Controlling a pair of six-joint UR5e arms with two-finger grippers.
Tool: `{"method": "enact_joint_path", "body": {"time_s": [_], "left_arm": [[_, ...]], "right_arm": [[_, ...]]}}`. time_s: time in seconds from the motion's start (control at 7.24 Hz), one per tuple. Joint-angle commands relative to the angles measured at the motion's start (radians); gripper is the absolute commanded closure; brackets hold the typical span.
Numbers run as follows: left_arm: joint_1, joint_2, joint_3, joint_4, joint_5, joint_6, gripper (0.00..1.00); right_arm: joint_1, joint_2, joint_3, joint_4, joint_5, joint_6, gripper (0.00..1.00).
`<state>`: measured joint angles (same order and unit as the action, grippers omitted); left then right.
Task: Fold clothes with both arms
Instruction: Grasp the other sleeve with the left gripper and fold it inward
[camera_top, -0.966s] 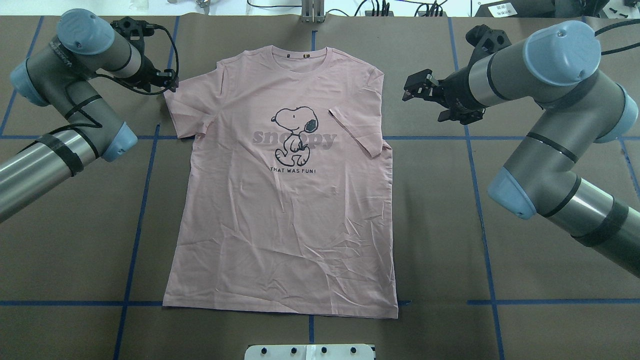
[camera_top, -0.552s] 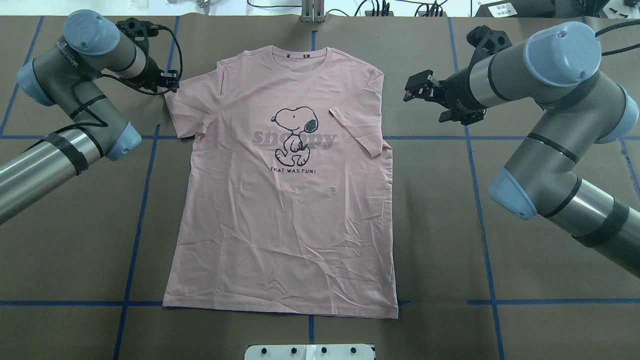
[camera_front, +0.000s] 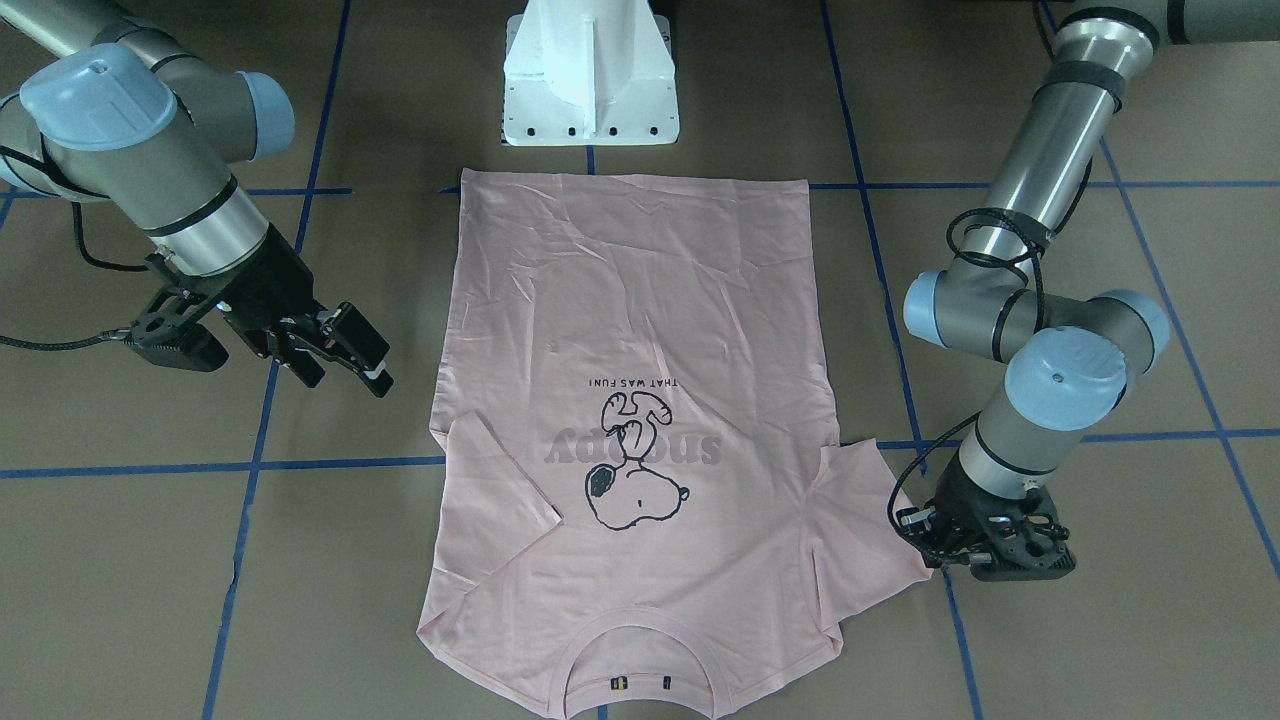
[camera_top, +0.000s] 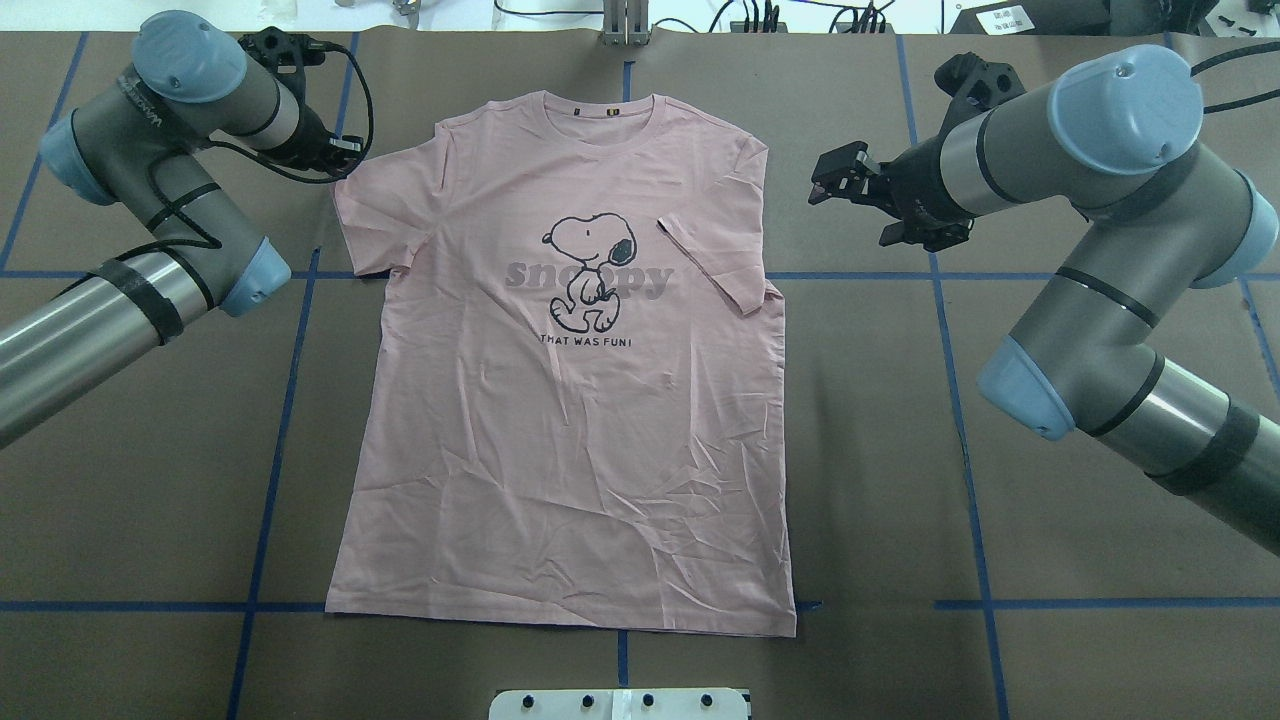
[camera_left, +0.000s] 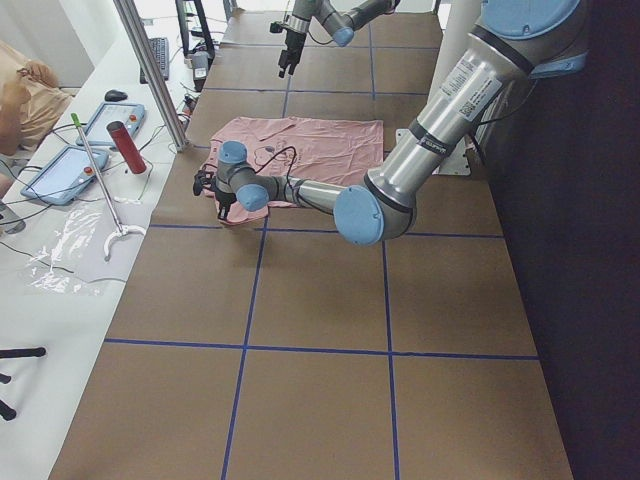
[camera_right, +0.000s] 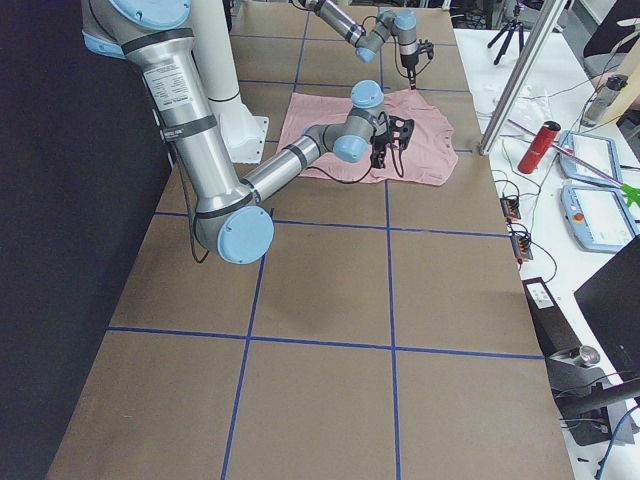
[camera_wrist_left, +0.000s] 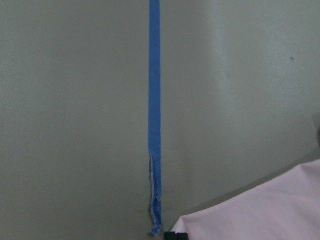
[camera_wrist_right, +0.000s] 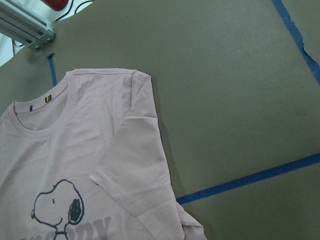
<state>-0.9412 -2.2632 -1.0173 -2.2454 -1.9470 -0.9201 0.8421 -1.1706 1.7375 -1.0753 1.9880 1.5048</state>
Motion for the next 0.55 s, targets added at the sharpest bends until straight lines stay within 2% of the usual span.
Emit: {"method": "enact_joint_path", "body": {"time_s": [0.0,0.14,0.28,0.41], "left_arm": [[0.001,-0.01,-0.132,0.088,0.0,-0.09,1.0],[0.066,-0.056,-0.133,0.089,0.011,-0.223,1.0],[0.131,-0.106,-0.089,0.086,0.099,-0.276,1.0],[0.145,-0.19,0.042,0.072,0.147,-0.286,1.0]], "right_arm": [[0.0,0.002,0.002,0.0,0.0,0.0,0.0],[0.0,0.003,-0.001,0.0,0.0,-0.002,0.0],[0.0,0.003,-0.004,0.0,0.0,-0.002,0.0],[0.0,0.003,-0.007,0.0,0.0,-0.002,0.0]]}}
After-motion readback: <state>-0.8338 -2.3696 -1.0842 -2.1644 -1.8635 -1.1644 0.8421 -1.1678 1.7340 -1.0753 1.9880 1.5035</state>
